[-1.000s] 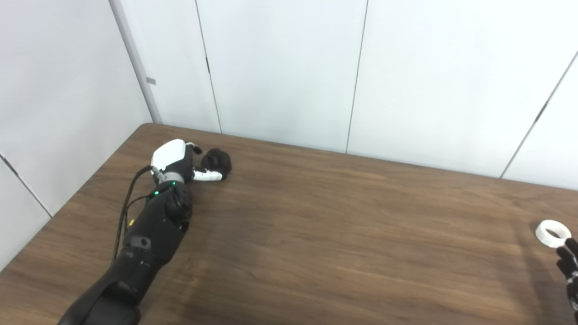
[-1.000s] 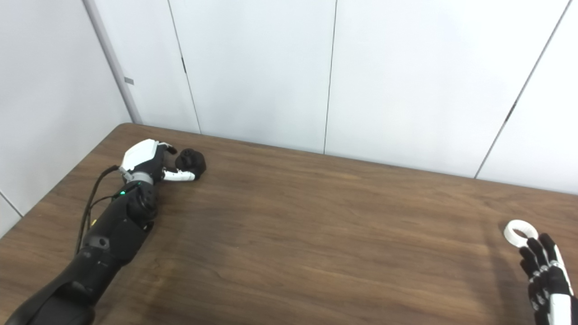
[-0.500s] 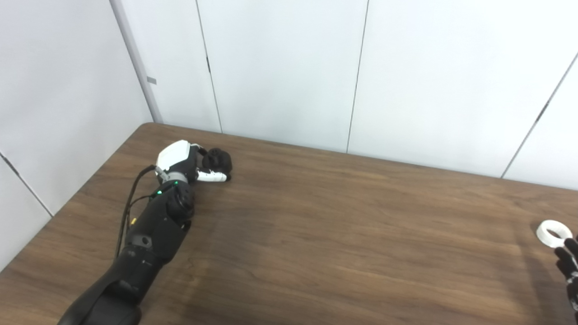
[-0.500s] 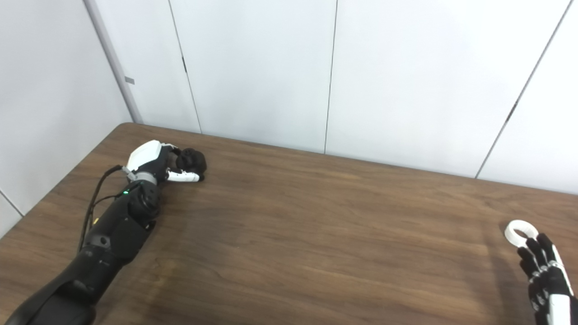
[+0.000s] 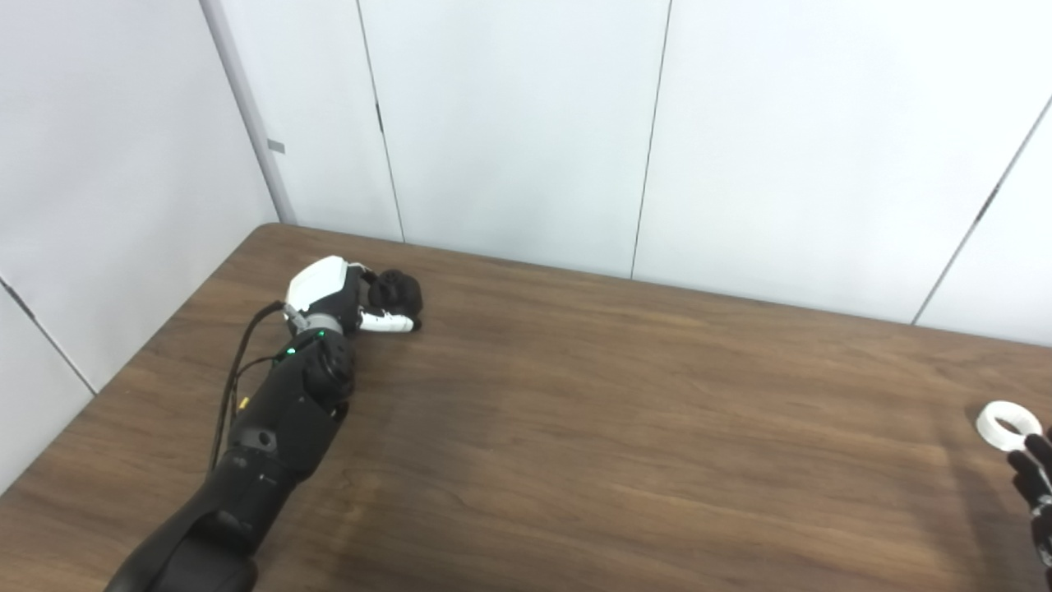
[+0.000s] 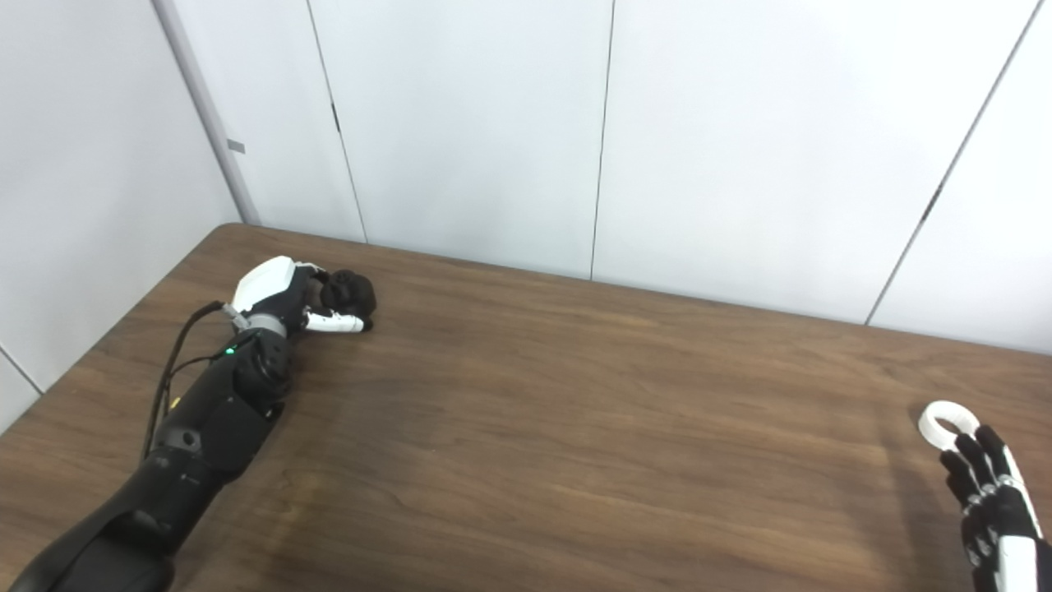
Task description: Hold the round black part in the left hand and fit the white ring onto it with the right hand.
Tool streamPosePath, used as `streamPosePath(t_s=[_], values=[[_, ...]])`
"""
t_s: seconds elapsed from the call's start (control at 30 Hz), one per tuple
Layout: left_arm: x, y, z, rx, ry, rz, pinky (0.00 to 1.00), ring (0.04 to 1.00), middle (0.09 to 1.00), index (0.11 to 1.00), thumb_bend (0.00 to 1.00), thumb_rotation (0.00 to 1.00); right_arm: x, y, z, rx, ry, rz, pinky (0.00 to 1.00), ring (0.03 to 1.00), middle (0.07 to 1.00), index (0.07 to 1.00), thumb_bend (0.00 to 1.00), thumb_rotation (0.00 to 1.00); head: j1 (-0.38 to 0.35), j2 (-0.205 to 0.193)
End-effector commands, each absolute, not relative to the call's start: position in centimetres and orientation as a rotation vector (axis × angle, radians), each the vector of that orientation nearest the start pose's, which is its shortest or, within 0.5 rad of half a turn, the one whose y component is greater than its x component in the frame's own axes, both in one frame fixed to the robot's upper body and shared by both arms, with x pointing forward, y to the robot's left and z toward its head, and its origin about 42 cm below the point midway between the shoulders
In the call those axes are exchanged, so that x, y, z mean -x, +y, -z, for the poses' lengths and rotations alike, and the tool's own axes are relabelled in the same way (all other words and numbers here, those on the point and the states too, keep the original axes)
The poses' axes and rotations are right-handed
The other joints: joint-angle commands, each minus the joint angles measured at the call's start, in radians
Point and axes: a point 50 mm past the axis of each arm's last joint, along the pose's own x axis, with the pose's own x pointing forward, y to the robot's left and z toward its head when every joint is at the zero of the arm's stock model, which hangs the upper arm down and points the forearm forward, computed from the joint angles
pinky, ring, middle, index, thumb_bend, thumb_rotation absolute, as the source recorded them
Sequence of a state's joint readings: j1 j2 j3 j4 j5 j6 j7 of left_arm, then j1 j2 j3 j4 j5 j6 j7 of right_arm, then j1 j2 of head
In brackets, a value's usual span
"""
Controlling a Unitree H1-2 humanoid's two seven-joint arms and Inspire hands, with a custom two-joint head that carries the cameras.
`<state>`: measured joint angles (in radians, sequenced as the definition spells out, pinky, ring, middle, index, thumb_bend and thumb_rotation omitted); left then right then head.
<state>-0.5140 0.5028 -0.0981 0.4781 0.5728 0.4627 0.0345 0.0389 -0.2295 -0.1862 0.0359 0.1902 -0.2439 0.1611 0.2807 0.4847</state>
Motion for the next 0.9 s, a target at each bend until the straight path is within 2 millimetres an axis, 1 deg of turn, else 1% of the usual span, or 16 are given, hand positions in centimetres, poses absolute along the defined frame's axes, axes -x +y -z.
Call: streamPosePath(t_s=[0.0, 0.2, 0.37, 0.5, 0.77, 0.87], values=[[-44.96, 39.99, -21.21, -1.096, 0.291, -0.383, 1.00, 1.000, 0.946, 0.789, 0.87, 0.35, -23.08, -31.46, -6.05, 0.001, -0.043, 0.049, 0.96, 0.930, 0.952, 0.959, 0.53, 1.00, 0.000, 0.001], [-44.98, 40.01, -21.36, -1.088, 0.283, -0.387, 1.00, 0.994, 0.935, 0.778, 0.87, 0.34, -23.05, -31.41, -6.13, -0.011, -0.044, 0.045, 0.95, 0.926, 0.946, 0.952, 0.53, 0.97, -0.001, 0.003], [-45.08, 39.99, -21.41, -1.088, 0.275, -0.387, 1.00, 0.984, 0.926, 0.770, 0.87, 0.34, -22.92, -31.39, -6.05, -0.002, -0.042, 0.052, 0.93, 0.914, 0.940, 0.949, 0.53, 0.98, -0.003, 0.006], [-45.23, 40.04, -21.42, -1.089, 0.275, -0.390, 1.00, 0.980, 0.918, 0.765, 0.87, 0.34, -22.92, -31.38, -6.00, -0.009, -0.040, 0.048, 0.94, 0.920, 0.946, 0.957, 0.52, 0.98, -0.005, 0.005], [-45.63, 40.11, -21.42, -1.081, 0.273, -0.385, 1.00, 0.981, 0.917, 0.771, 0.87, 0.33, -22.91, -31.51, -5.77, 0.005, -0.042, 0.042, 0.92, 0.915, 0.942, 0.952, 0.53, 0.97, -0.007, 0.003], [-45.75, 40.01, -21.56, -1.083, 0.269, -0.384, 1.00, 0.980, 0.915, 0.773, 0.87, 0.33, -22.81, -31.46, -5.89, 0.010, -0.041, 0.040, 0.93, 0.919, 0.946, 0.958, 0.52, 0.99, -0.007, 0.005]])
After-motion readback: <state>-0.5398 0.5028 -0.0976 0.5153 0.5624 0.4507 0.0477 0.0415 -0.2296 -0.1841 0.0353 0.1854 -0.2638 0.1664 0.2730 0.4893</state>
